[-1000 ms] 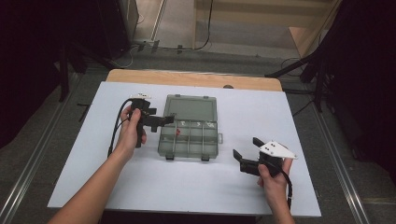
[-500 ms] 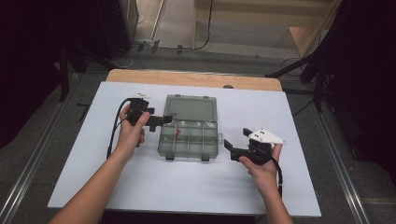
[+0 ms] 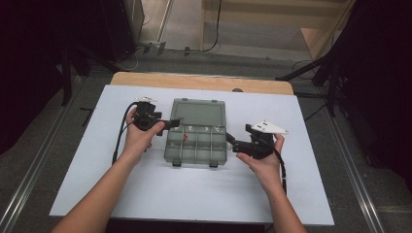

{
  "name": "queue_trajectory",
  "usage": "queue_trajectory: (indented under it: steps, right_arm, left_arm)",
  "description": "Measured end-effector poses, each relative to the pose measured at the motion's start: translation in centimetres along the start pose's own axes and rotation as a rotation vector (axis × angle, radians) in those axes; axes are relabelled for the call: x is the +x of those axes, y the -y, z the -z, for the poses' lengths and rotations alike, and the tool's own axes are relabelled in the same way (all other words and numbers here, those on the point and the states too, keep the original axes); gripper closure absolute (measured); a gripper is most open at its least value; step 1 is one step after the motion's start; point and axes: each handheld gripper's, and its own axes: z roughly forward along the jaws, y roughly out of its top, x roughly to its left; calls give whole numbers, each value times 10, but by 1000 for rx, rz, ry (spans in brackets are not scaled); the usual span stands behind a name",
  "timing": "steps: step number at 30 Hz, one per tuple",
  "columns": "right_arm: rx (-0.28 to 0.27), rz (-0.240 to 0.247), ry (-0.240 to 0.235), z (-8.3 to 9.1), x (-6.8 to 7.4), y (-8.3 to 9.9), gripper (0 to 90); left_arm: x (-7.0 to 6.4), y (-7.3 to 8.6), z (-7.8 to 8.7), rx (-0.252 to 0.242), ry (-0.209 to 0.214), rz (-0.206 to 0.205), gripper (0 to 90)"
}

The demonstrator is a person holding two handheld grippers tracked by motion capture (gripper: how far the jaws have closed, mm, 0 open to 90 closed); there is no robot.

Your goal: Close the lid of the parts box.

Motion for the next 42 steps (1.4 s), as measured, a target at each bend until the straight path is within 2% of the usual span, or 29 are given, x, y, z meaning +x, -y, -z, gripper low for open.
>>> queue_trajectory:
  steps: [7, 10, 17, 20, 22, 24, 27, 30, 31, 32, 35, 37, 39, 40, 42]
  right_arm:
    - [32, -22, -19, -18, -1, -9, 129]
    - [63, -41, -18, -25, -4, -14, 66]
    - [95, -96, -34, -45, -14, -20, 35]
    - [131, -132, -63, -56, -19, -22, 0]
    - [150, -147, -65, -61, -21, -24, 0]
    - [148, -164, -68, -64, -23, -26, 0]
    - [163, -169, -74, -70, -24, -28, 0]
    - [168, -169, -93, -76, -24, -30, 105]
    - [168, -169, -93, -76, -24, -30, 105]
    - [168, -183, -109, -79, -27, -31, 144]
    - [180, -190, -97, -83, -29, -31, 168]
    - [193, -193, -88, -85, -31, -31, 205]
    - [200, -195, -86, -87, -33, -31, 228]
    - [206, -200, -88, -88, -34, -31, 245]
    - [222, -216, -92, -91, -35, -31, 281]
  left_arm:
    - [1, -4, -6, 12, 42, 34, 0]
    - [2, -6, -9, 22, 37, 34, 0]
    - [7, -7, -15, 29, 56, 60, 0]
    - [9, -8, -17, 34, 59, 72, 0]
    - [10, -9, -18, 40, 67, 79, 0]
    - [9, -10, -19, 43, 67, 69, 0]
    - [10, -12, -20, 40, 68, 77, 0]
    - [12, -13, -22, 38, 67, 104, 18]
    - [12, -13, -22, 38, 67, 104, 63]
    - [14, -13, -23, 39, 72, 112, 67]
    - [16, -14, -24, 45, 60, 114, 67]
    - [18, -15, -25, 48, 53, 111, 144]
    - [19, -15, -26, 54, 44, 112, 162]
    - [20, -16, -27, 61, 39, 110, 199]
    - [22, -16, -29, 53, 27, 108, 232]
